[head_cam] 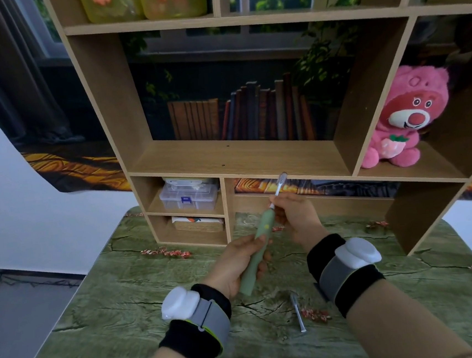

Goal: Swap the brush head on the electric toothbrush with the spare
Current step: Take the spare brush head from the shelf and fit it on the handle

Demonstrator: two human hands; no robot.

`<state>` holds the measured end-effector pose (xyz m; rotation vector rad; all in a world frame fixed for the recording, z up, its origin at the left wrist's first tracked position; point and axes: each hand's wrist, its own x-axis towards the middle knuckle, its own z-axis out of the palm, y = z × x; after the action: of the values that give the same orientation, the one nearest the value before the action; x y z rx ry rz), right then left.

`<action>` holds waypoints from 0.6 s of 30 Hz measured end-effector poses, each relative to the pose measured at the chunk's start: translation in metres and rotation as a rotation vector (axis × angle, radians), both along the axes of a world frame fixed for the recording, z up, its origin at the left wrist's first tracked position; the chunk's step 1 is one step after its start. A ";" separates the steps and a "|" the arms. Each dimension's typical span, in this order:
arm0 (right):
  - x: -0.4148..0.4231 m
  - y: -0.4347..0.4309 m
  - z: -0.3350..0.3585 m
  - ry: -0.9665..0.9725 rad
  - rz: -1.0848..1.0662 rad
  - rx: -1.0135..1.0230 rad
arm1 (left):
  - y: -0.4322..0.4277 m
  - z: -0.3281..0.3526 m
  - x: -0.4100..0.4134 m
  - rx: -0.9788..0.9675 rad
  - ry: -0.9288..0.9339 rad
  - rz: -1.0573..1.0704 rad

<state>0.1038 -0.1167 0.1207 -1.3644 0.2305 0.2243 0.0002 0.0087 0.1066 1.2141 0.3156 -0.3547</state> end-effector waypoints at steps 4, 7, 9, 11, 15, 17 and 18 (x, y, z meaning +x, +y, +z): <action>0.003 0.003 0.002 -0.027 0.012 -0.058 | 0.000 0.000 0.001 -0.021 -0.019 0.017; 0.002 0.005 0.002 -0.052 0.023 -0.123 | 0.002 0.000 0.001 -0.044 -0.010 0.021; 0.002 0.008 0.001 -0.065 0.032 -0.148 | 0.005 0.001 0.001 -0.041 -0.001 0.020; 0.002 0.010 0.000 -0.075 0.037 -0.176 | 0.007 0.002 0.002 -0.043 0.006 0.021; 0.001 0.013 0.000 -0.101 0.047 -0.221 | 0.010 0.001 0.003 -0.057 0.014 0.018; 0.002 0.013 0.000 -0.115 0.053 -0.235 | 0.012 0.001 0.004 -0.060 0.017 0.016; 0.002 0.013 0.000 -0.119 0.056 -0.242 | 0.013 0.001 0.004 -0.056 0.012 0.016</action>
<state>0.1060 -0.1042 0.1204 -1.6201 0.1226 0.1645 0.0042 0.0214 0.1071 1.1542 0.3235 -0.3549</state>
